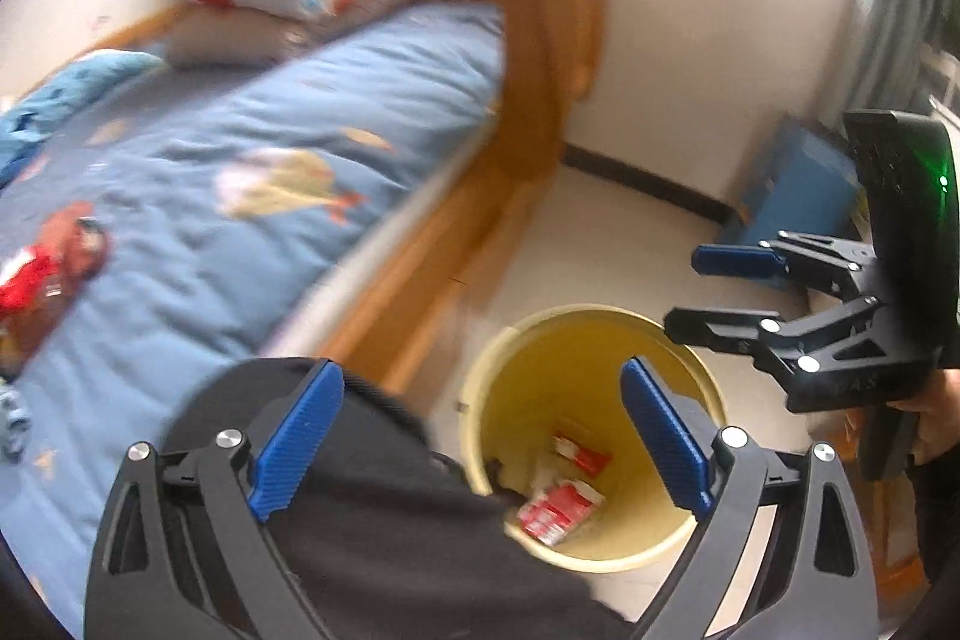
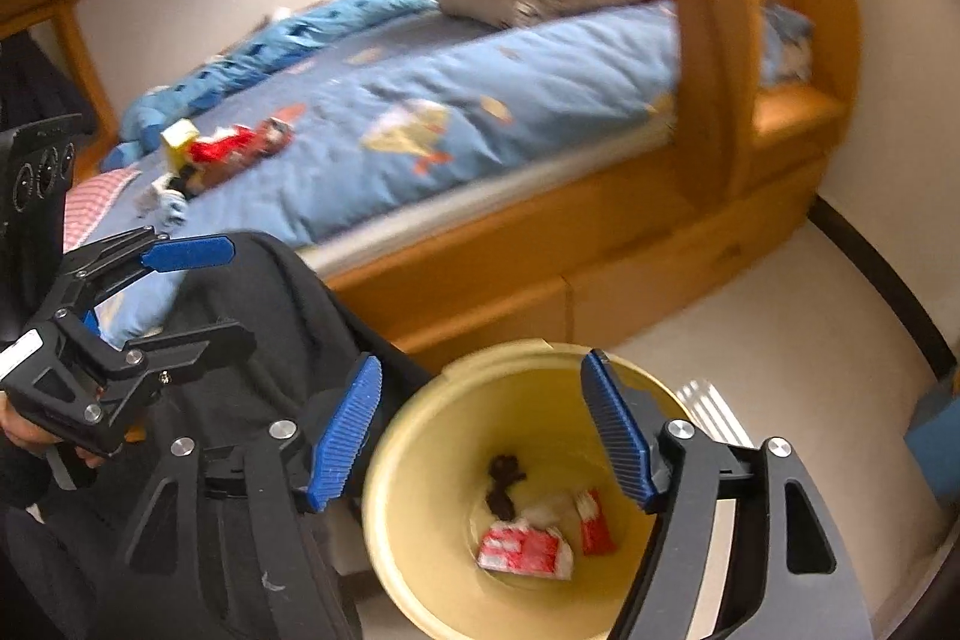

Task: Collect trash
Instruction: 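Move both tools back over the bed toward the glove and bottle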

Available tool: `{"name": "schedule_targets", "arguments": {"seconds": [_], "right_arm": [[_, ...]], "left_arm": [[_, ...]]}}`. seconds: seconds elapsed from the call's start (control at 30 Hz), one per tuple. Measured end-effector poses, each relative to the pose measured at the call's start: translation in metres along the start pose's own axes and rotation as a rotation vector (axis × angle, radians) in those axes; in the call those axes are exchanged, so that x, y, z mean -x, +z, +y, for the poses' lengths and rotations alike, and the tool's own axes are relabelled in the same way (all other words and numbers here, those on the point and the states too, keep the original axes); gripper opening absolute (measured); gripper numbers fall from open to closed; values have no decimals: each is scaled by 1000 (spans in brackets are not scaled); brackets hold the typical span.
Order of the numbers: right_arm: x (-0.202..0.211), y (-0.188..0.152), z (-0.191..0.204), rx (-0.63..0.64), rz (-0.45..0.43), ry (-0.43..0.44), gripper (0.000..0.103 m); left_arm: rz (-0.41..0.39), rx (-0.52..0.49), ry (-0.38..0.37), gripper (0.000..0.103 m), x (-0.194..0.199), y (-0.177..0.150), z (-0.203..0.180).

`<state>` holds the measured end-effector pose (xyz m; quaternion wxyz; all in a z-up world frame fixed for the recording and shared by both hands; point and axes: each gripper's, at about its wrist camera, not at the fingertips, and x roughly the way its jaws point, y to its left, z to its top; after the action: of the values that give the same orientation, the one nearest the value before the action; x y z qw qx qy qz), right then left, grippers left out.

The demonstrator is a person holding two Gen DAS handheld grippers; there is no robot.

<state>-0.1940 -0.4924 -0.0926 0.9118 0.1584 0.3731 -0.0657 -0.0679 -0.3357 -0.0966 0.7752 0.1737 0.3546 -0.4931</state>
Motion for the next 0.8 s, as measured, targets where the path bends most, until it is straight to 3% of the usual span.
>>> {"name": "schedule_targets", "arguments": {"seconds": [0.27,0.53,0.67,0.8], "right_arm": [[-30,49,82,136,-67,164,80],[-65,80,171,319,-100,268,92],[-79,90,200,349,-140,298,95],[-105,102,219,324,-122,352,95]], "left_arm": [[-93,156,216,97,60,-15,85],[-119,364,417,98,103,-39,174],[-121,459,491,98,118,-53,212],[-125,507,541,98,125,-62,235]]}}
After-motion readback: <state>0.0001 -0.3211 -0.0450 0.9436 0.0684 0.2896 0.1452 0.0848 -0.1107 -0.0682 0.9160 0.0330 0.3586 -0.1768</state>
